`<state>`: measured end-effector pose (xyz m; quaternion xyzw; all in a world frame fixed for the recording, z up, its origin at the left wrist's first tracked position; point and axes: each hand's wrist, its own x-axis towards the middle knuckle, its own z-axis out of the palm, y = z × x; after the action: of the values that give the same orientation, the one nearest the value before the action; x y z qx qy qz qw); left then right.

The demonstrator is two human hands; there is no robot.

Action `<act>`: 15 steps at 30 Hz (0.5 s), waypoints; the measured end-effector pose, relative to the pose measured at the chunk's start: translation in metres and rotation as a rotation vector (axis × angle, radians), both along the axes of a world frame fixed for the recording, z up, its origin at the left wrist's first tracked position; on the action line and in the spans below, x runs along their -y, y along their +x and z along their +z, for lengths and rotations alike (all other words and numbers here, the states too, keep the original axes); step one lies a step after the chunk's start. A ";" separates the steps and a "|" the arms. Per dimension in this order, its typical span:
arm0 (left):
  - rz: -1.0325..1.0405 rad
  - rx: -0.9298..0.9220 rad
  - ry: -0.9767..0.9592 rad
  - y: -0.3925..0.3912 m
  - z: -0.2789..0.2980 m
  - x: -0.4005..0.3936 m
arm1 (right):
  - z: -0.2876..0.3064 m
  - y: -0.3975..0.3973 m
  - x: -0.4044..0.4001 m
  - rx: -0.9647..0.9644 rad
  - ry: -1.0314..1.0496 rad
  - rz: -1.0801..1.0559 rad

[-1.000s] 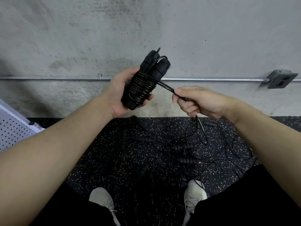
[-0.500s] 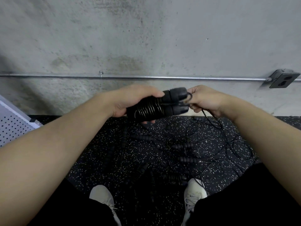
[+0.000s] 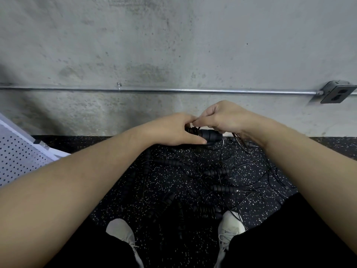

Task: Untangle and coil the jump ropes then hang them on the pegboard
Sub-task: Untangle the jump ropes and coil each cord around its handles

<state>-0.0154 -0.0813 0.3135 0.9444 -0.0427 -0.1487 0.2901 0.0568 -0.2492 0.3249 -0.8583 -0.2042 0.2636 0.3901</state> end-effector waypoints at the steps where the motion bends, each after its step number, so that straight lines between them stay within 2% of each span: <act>1: 0.027 0.019 -0.009 0.000 -0.003 0.000 | 0.000 -0.002 -0.002 0.042 -0.029 0.023; 4: 0.169 0.073 -0.050 0.003 -0.010 -0.003 | -0.001 -0.009 -0.008 0.079 -0.033 0.056; 7: 0.232 0.114 -0.009 0.006 -0.015 -0.008 | -0.002 -0.007 -0.012 -0.023 0.104 -0.030; 9: 0.273 0.130 -0.017 0.006 -0.018 -0.009 | -0.001 -0.004 -0.012 -0.070 0.120 -0.057; 15: 0.337 0.177 0.051 0.004 -0.020 -0.003 | 0.000 -0.002 -0.007 -0.110 -0.100 0.033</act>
<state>-0.0114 -0.0783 0.2933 0.9545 0.0945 -0.0155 0.2823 0.0547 -0.2420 0.3254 -0.8574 -0.1830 0.3266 0.3532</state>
